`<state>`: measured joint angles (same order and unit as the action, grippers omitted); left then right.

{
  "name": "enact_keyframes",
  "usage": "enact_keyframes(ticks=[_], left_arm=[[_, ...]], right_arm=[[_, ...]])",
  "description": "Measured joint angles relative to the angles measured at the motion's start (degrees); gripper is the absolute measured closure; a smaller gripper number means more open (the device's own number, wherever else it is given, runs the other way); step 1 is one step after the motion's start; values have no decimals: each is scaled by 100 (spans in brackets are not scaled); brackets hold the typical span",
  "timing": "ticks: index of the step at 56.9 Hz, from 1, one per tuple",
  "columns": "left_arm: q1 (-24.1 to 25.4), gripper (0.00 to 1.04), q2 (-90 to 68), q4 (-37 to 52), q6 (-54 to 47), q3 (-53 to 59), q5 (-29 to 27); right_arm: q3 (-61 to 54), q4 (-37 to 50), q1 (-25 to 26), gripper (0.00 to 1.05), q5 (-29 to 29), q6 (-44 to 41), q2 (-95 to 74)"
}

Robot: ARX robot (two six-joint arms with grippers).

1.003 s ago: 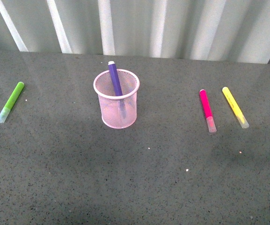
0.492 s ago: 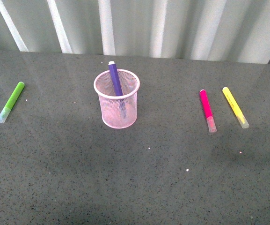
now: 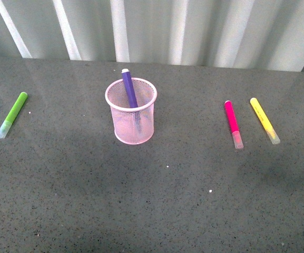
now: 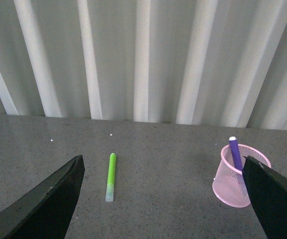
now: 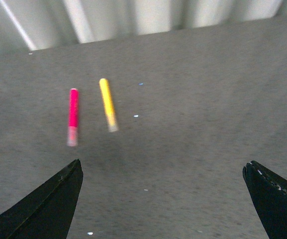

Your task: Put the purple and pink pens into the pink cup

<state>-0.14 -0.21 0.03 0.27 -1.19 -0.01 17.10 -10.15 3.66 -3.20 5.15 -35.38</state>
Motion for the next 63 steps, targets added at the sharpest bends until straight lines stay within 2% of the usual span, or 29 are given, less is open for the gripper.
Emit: enact_keyframes(ticks=[4,12,17,32,47,63], left_arm=[[0,7,-2,0,-2,-2,0],[0,7,0,0,0,-2,-2],[0,7,2,0,0,-2,0],[0,7,2,0,0,0,0],[0,7,2,0,0,0,0],[0,7,2,0,-2,0,0]], right_arm=[[634,238,61,7,741,295,-1320],[1812,105,15,7,1338,793,-3493],[2500,166,-122,7,1150,835,-4671],[3856,286,-654,7,828,387,-6481],[4435,173,-911,7,407,-175,-7613],[5110,175,-1099,7,352,-348,-8426]])
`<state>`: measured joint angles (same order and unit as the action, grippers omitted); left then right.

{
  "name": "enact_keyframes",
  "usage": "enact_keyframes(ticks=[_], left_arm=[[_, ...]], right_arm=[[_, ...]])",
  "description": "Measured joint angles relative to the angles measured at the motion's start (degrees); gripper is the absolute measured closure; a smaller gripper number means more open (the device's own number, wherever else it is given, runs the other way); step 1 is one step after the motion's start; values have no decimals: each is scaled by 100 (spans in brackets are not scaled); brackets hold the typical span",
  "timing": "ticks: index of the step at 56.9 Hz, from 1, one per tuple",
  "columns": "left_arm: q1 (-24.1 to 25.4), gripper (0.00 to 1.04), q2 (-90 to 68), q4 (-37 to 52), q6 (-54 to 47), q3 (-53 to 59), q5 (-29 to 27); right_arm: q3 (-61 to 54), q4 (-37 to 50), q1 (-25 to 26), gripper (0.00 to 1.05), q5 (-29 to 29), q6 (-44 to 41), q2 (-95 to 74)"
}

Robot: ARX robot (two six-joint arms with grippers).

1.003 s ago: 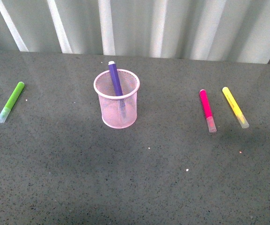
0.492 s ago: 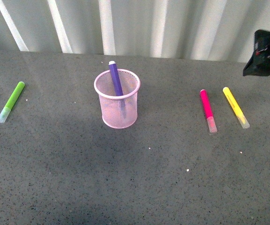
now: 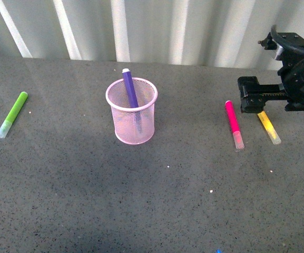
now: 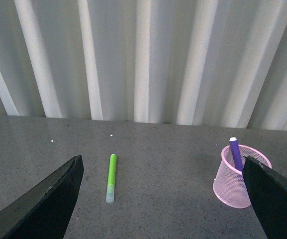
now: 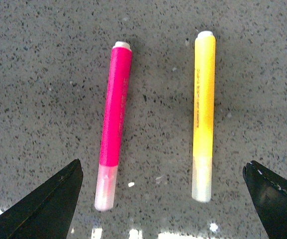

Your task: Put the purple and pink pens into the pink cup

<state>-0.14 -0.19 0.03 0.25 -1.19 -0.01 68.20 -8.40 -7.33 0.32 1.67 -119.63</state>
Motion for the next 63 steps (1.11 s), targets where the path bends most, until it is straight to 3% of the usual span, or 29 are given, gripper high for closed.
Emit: enact_keyframes(ticks=[63], left_arm=[[0,7,0,0,2,-2,0]], right_arm=[[2293,-533,-389,7,-31,7,-1958]])
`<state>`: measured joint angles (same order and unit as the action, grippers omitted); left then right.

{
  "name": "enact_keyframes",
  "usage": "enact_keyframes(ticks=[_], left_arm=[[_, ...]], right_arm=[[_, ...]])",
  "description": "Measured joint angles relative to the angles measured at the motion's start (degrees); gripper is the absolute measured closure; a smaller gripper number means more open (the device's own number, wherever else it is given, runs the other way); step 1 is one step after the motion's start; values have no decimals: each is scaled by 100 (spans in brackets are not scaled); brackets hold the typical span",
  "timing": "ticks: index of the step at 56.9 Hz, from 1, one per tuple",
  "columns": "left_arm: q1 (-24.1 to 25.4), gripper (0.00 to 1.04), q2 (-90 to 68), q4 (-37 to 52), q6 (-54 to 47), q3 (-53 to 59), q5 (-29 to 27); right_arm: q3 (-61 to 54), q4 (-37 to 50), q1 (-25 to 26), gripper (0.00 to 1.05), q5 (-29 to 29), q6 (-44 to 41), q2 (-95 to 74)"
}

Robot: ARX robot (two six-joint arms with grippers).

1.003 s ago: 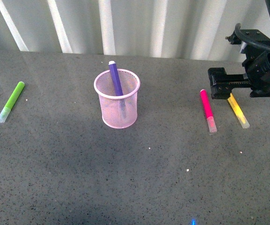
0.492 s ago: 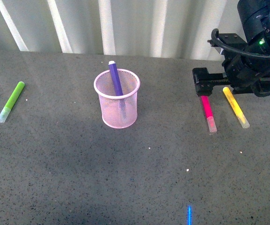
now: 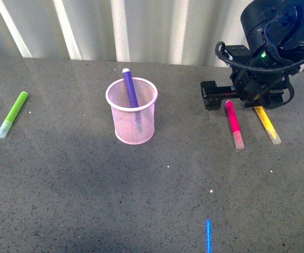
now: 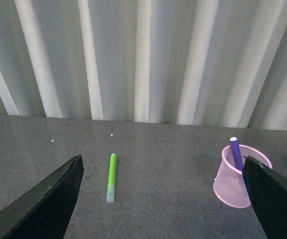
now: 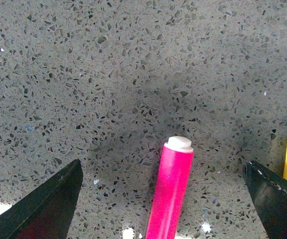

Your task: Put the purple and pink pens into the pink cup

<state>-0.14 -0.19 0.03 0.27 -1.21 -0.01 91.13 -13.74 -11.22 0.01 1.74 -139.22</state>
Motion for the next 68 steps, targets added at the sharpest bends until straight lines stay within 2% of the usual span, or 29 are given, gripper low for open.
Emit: enact_keyframes(ticks=[6,11,24,34,37,53,62,68], left_arm=[[0,7,0,0,0,0,0],[0,7,0,0,-2,0,0],[0,7,0,0,0,0,0],[0,7,0,0,0,0,0],[0,7,0,0,0,0,0],[0,7,0,0,-2,0,0],[0,7,0,0,0,0,0],[0,7,0,0,0,2,0]], right_arm=[[35,-33,-48,7,2,35,-42],[52,-39,-76,17,11,70,-70],[160,-140,-151,63,9,251,-125],[188,-166,-144,87,9,352,-138],[186,-162,-138,91,7,361,-138],[-131,337,-96,93,-22,385,-4],[-704,1469,-136,93,-160,68,400],[-1080,2516,-234,93,33,-282,872]])
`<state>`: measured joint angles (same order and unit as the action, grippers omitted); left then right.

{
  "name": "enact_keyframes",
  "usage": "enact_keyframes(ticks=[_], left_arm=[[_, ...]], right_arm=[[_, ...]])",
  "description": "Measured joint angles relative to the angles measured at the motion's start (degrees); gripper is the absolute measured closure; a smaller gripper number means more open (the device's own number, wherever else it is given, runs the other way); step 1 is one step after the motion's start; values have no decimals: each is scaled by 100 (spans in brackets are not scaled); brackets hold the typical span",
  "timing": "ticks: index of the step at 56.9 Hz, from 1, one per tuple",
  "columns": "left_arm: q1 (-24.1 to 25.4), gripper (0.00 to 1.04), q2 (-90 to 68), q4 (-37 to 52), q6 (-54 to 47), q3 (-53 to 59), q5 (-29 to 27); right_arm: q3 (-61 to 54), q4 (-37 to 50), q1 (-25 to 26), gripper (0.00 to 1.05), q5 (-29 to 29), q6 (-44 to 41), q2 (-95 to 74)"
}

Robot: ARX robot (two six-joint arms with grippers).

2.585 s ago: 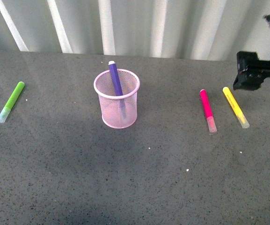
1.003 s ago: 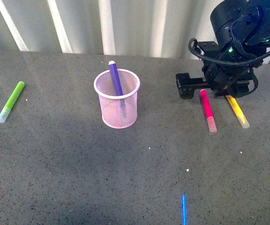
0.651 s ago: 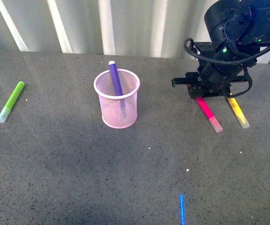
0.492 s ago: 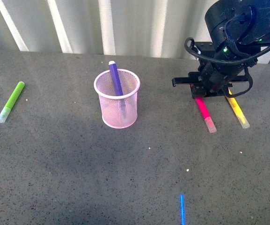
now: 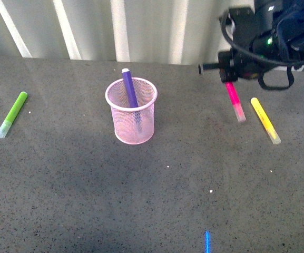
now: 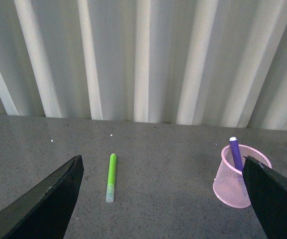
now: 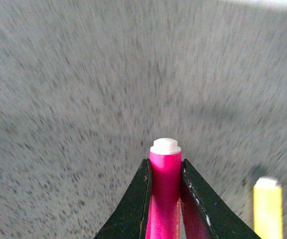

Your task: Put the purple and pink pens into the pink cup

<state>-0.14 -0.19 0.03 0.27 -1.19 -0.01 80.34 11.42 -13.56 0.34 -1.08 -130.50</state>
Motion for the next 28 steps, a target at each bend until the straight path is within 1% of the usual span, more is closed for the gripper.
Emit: enact_keyframes(ticks=[11,13,19,23,28], left_arm=[[0,7,-2,0,-2,-2,0],[0,7,-2,0,-2,-2,0],[0,7,0,0,0,-2,0],[0,7,0,0,-2,-2,0],[0,7,0,0,0,0,-2]], right_arm=[[-330,1314,-396,93,765,-33,833],[-446,1683,-535,93,929,-61,1003],[-713,2330,-868,93,1364,-114,1244],[-885,2656,-1071,93,1508,-103,1285],[-1102,2959,-1346,93,1512,-2,1281]])
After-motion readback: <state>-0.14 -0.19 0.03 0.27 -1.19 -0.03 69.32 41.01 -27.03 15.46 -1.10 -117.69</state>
